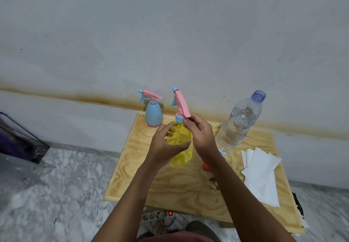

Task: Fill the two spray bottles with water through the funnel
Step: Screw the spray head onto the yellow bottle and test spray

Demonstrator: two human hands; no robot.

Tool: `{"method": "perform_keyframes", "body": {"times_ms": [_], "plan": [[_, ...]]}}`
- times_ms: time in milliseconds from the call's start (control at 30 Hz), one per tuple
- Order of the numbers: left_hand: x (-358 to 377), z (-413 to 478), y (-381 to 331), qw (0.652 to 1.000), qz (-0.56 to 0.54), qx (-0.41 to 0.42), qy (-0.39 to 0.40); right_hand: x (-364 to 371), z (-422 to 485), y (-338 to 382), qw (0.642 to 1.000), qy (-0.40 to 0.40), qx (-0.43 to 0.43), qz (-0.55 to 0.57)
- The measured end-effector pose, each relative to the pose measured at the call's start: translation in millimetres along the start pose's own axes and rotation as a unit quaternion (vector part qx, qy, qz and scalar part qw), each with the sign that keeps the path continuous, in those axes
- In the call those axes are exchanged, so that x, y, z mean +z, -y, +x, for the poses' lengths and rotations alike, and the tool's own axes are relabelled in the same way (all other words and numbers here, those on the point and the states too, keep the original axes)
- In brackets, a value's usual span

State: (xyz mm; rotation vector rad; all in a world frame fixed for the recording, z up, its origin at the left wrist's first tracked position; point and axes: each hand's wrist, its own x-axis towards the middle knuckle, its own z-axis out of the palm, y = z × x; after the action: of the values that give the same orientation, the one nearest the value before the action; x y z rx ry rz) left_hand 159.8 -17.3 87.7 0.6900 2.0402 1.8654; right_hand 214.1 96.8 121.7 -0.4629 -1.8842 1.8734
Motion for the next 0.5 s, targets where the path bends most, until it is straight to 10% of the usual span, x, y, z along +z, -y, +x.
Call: {"method": "perform_keyframes", "body": {"times_ms": [500], "plan": [[1, 8, -28, 0.999, 0.028, 0.017, 0.002, 7, 2, 17, 0.998, -0.049, -0.01, 0.048]]}}
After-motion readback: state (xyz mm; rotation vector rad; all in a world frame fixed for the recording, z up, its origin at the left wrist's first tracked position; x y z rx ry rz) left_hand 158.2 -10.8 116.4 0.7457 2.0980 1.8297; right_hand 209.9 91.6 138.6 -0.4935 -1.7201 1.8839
